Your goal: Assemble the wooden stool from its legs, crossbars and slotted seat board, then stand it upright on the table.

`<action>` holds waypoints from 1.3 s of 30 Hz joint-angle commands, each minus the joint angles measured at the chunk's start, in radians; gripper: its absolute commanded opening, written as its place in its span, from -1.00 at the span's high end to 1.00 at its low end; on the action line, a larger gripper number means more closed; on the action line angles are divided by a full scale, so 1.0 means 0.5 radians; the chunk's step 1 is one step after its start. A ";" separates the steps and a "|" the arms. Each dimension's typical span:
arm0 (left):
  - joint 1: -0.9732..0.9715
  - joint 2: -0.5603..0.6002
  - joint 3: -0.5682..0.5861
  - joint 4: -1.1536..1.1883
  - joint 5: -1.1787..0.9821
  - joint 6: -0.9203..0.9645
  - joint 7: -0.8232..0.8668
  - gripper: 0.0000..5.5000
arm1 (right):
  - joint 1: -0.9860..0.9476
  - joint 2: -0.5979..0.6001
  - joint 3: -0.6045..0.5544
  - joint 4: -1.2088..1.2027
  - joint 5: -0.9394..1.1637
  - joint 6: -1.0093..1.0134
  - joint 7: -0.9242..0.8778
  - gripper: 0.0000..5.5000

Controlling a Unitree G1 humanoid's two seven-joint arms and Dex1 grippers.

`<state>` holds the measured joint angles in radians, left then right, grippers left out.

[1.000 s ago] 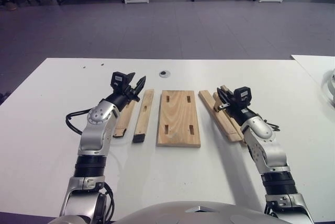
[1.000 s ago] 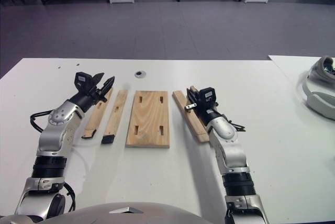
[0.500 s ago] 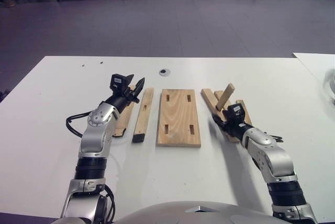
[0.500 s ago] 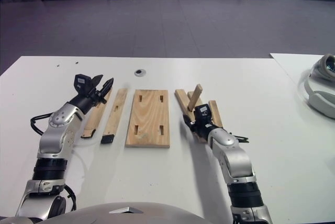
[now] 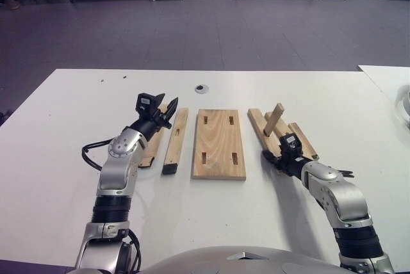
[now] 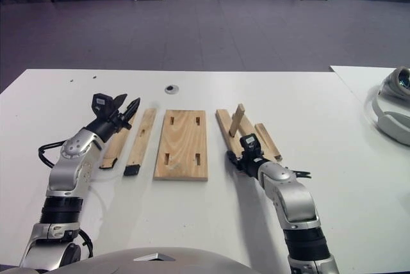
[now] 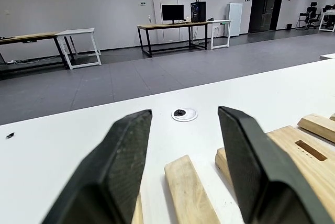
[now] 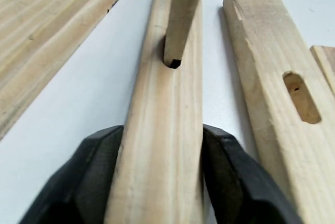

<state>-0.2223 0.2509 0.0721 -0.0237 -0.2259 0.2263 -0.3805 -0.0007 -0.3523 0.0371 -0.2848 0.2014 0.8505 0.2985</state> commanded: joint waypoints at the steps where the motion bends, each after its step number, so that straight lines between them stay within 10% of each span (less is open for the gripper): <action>1: -0.091 -0.068 0.000 -0.055 -0.145 0.158 -0.024 0.16 | -0.029 -0.011 0.014 0.078 -0.067 -0.060 -0.034 0.24; 15: -0.610 -0.571 0.516 -0.134 -1.860 1.415 0.437 -0.17 | -0.333 -0.088 0.228 -0.332 0.024 -0.880 0.538 0.24; 28: -0.464 -0.523 0.428 -0.229 -1.852 1.283 0.405 0.62 | -0.350 -0.063 0.291 -0.319 -0.058 -1.013 0.521 0.24; 39: -0.170 -0.504 0.521 -0.429 -1.694 1.046 0.590 0.63 | -0.264 -0.090 0.270 -0.317 -0.092 -0.969 0.490 -0.15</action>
<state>-0.3725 -0.0284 0.3146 -0.1857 -1.1142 0.7719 -0.1375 -0.1521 -0.3833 0.1937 -0.4422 0.1618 0.3431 0.5584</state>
